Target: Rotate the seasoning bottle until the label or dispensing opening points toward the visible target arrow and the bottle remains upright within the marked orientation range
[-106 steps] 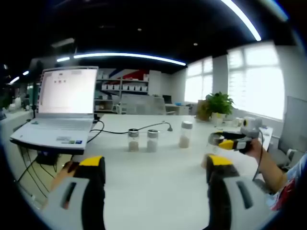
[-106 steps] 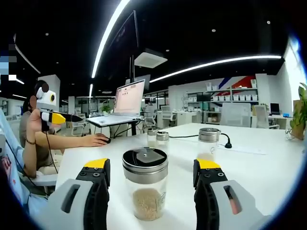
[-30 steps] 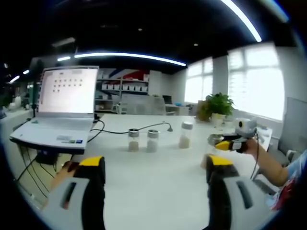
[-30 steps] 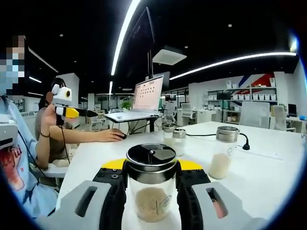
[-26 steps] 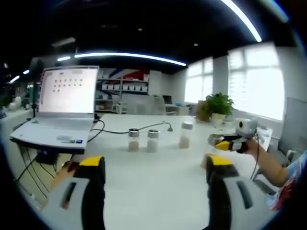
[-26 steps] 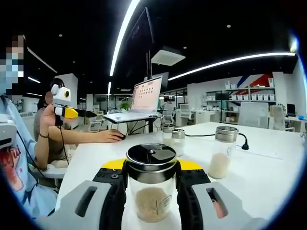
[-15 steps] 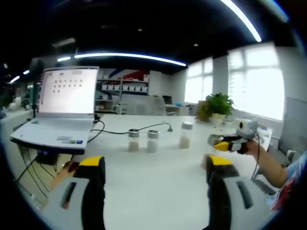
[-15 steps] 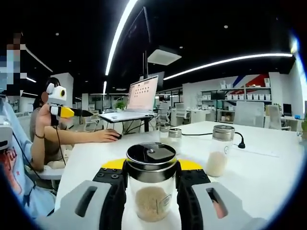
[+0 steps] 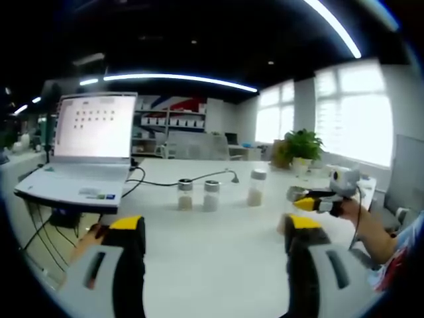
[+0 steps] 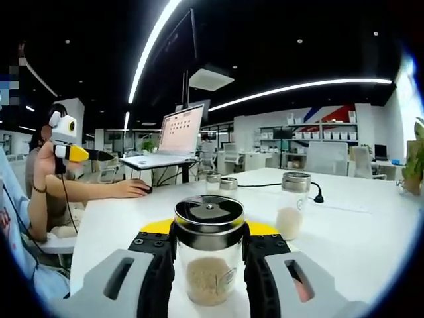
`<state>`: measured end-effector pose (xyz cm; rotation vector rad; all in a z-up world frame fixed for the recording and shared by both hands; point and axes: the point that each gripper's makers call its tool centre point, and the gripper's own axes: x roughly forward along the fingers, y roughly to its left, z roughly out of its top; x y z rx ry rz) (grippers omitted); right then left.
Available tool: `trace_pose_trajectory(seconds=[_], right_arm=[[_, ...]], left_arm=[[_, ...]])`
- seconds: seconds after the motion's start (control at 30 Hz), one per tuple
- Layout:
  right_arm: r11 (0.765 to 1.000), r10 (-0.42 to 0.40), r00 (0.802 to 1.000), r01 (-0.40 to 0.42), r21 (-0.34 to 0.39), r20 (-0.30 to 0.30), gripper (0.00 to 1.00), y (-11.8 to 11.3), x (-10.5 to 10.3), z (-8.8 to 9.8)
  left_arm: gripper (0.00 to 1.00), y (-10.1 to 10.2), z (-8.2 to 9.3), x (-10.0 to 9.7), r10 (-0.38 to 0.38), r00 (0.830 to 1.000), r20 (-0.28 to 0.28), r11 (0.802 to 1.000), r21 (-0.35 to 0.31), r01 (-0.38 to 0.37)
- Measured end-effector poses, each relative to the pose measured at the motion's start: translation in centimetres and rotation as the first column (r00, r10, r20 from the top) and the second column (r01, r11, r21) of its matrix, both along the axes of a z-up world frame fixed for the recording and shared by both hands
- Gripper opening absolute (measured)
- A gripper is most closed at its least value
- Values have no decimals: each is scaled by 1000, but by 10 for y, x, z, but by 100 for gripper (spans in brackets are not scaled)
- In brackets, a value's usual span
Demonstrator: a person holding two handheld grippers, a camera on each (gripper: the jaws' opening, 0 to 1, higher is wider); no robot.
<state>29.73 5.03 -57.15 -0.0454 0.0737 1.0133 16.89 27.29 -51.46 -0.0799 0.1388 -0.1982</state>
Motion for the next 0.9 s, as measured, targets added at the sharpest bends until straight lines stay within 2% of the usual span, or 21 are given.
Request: trace_pose_trajectory(seconds=[0.23, 0.4, 0.9], right_arm=[[999, -35, 999, 35, -7, 8, 38, -1, 0, 0], [998, -62, 998, 62, -7, -8, 38, -1, 0, -1], [983, -182, 983, 183, 20, -16, 39, -1, 3, -3]], left_arm=[[92, 0, 1, 0, -1, 1000, 3, 1000, -1, 1], [92, 2, 1, 0, 3, 1000, 2, 1000, -1, -3], [92, 0, 0, 1, 14, 1000, -2, 1000, 2, -14]])
